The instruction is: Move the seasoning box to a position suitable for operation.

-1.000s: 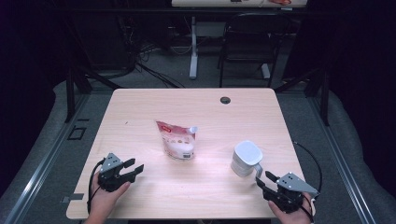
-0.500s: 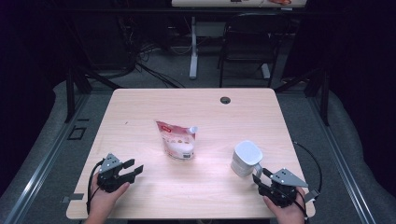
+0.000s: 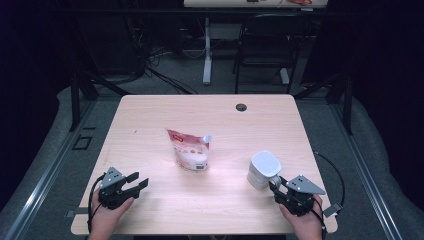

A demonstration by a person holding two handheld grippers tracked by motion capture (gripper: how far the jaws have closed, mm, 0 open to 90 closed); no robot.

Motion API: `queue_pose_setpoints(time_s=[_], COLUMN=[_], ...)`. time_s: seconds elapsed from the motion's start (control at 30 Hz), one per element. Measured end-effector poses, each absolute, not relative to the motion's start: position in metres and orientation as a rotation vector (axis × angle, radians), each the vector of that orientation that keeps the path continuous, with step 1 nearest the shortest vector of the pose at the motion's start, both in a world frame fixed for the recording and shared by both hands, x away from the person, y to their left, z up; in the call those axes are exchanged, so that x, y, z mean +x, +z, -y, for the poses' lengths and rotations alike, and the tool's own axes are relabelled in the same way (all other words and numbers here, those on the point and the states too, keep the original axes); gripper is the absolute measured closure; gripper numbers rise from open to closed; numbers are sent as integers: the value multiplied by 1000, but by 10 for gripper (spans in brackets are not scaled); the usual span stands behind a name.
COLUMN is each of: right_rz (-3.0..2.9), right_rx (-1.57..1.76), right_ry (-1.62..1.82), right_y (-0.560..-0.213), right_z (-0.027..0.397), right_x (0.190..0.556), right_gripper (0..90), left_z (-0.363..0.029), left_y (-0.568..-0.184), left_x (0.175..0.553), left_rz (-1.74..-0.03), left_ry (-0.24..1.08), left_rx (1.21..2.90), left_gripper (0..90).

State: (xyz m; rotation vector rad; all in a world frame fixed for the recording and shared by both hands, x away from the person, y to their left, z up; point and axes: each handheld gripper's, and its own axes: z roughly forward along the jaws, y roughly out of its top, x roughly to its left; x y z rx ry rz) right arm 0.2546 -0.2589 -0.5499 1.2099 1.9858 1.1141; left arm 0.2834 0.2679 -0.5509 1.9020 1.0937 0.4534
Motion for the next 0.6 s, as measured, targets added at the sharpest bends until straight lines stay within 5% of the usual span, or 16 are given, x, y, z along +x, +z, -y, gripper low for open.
queue_pose_setpoints(time_s=[0.13,0.6], right_rz=[-1981,-2005], right_rx=[1208,1198], right_ry=[1101,1084], right_y=[-549,-547], right_z=[258,262], right_x=[256,257], right_gripper=[680,681], left_z=[-268,-269], left_y=[-552,-551], left_x=[283,283], left_rz=[-1094,-1093], left_ry=[455,458], left_rx=[1898,1901], left_gripper=[516,516])
